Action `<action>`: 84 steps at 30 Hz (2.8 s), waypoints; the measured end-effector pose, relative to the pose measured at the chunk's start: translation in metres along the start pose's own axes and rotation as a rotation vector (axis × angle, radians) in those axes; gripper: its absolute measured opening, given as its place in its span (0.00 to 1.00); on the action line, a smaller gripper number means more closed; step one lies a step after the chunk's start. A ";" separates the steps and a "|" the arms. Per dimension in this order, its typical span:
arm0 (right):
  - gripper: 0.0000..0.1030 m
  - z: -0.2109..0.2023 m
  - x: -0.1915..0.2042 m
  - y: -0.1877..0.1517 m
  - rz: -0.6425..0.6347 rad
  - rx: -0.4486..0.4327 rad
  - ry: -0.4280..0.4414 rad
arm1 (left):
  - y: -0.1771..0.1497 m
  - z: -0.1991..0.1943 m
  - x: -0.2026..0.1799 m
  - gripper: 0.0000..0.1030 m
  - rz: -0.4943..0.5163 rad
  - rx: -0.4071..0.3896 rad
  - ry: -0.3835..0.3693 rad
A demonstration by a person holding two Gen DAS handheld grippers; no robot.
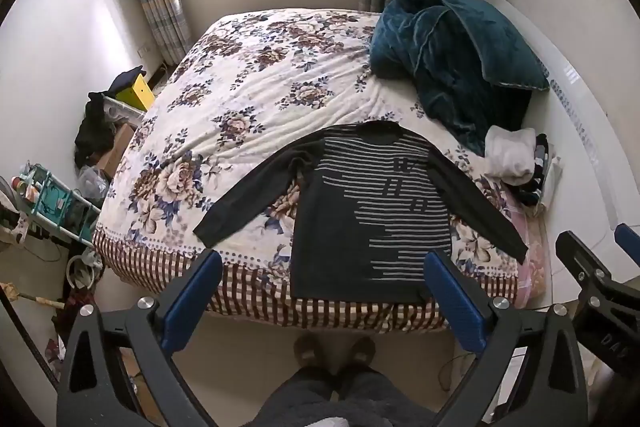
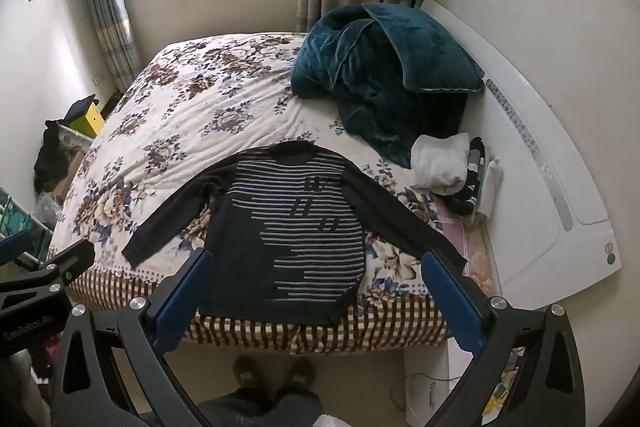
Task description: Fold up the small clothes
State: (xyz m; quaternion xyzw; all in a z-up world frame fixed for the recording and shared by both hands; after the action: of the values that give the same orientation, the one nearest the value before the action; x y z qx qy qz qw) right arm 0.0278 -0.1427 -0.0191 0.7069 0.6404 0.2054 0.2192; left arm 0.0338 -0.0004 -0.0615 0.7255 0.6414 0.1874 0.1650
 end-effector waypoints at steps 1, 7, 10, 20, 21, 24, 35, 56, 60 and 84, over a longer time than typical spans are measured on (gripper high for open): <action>1.00 0.000 0.000 -0.001 -0.007 0.008 -0.012 | 0.000 0.000 -0.001 1.00 0.001 0.002 0.001; 1.00 -0.002 0.002 -0.002 -0.005 -0.002 -0.010 | 0.000 0.000 -0.001 1.00 -0.007 0.004 -0.014; 1.00 -0.003 0.003 -0.003 -0.006 -0.001 -0.010 | 0.000 0.001 -0.001 1.00 -0.011 0.002 -0.018; 1.00 -0.010 0.006 -0.007 0.001 -0.008 -0.003 | 0.004 0.000 -0.002 1.00 -0.014 -0.001 -0.019; 1.00 -0.011 0.006 -0.007 0.001 -0.010 -0.004 | 0.005 0.001 -0.003 1.00 -0.014 -0.003 -0.018; 1.00 -0.012 0.005 -0.008 -0.001 -0.010 -0.006 | 0.010 -0.004 -0.002 1.00 -0.016 -0.004 -0.019; 1.00 -0.018 0.002 0.002 -0.002 -0.013 -0.002 | 0.022 -0.019 0.000 1.00 -0.022 -0.014 -0.020; 1.00 -0.022 0.005 0.009 -0.014 -0.019 0.002 | 0.029 -0.023 0.002 1.00 -0.024 -0.026 -0.021; 1.00 -0.024 0.006 0.011 -0.016 -0.024 0.000 | 0.033 -0.025 0.004 1.00 -0.024 -0.030 -0.020; 1.00 -0.031 0.006 0.023 -0.015 -0.036 0.002 | 0.037 -0.029 0.007 1.00 -0.031 -0.051 -0.021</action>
State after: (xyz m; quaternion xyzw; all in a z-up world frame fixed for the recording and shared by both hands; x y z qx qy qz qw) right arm 0.0293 -0.1374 0.0191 0.6979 0.6420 0.2160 0.2325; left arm 0.0521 0.0018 -0.0178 0.7130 0.6456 0.1936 0.1932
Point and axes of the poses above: each gripper's, at about its wrist camera, not at the fingertips, and z roughly the way its jaws point, x to its left, y to its top, the point moved 7 cm from there along z, roughly the way its jaws point, and after that the axes turned 5 degrees about z, right-handed, at the moved point
